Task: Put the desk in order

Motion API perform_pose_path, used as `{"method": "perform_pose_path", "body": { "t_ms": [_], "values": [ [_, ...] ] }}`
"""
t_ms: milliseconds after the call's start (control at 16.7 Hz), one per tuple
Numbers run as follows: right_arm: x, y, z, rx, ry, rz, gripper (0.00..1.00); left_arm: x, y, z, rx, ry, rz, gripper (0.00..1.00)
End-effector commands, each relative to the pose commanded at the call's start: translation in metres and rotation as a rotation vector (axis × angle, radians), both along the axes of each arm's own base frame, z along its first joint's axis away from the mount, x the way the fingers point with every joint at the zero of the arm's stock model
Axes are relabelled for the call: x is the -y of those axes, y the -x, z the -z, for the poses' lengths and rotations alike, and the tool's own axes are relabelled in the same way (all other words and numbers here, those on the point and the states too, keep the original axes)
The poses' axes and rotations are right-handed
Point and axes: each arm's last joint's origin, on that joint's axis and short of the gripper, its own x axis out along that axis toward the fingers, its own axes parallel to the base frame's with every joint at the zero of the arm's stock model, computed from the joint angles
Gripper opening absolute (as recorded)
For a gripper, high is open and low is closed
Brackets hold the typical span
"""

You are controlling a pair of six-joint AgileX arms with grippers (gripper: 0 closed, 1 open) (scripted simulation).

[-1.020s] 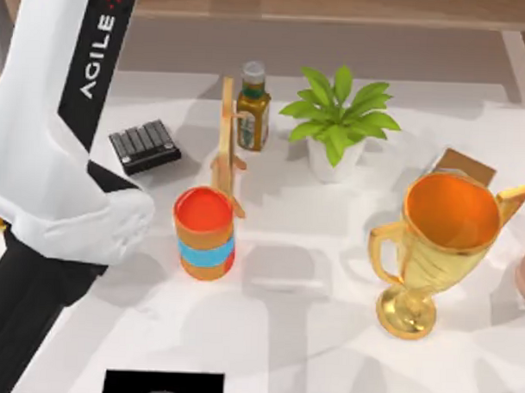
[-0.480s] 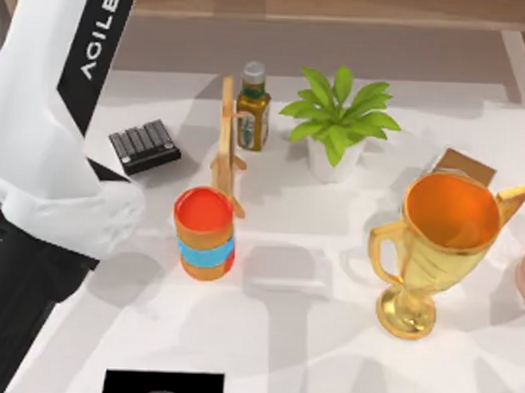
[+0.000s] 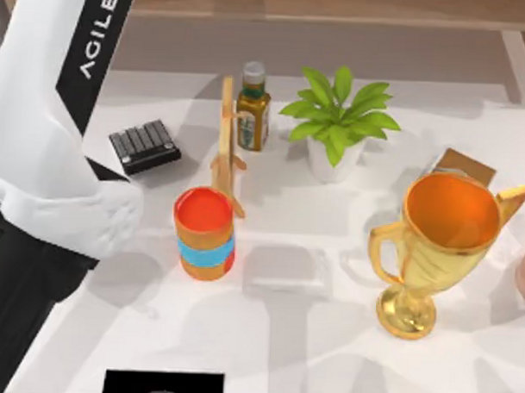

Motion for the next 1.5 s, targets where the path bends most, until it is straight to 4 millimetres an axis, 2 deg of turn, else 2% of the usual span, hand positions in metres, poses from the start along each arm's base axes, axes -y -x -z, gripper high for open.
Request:
{"method": "perform_pose_path", "body": {
  "t_ms": [360,420,960,1320,1500],
  "values": [
    [0.000,0.000,0.000,0.000,0.000,0.000,1.00,0.000,0.000,0.000,0.000,0.000,0.000,0.02],
    [0.000,0.000,0.000,0.000,0.000,0.000,1.00,0.000,0.000,0.000,0.000,0.000,0.000,0.00],
    [0.000,0.000,0.000,0.000,0.000,0.000,1.00,0.002,0.001,0.000,-0.002,-0.003,0.005,0.00],
    [0.000,0.000,0.000,0.000,0.000,0.000,1.00,0.000,0.038,-0.014,0.001,0.000,0.003,0.00],
    [0.000,0.000,0.000,0.000,0.000,0.000,1.00,0.001,0.041,-0.015,-0.001,-0.002,0.003,0.00]
  ]
}}
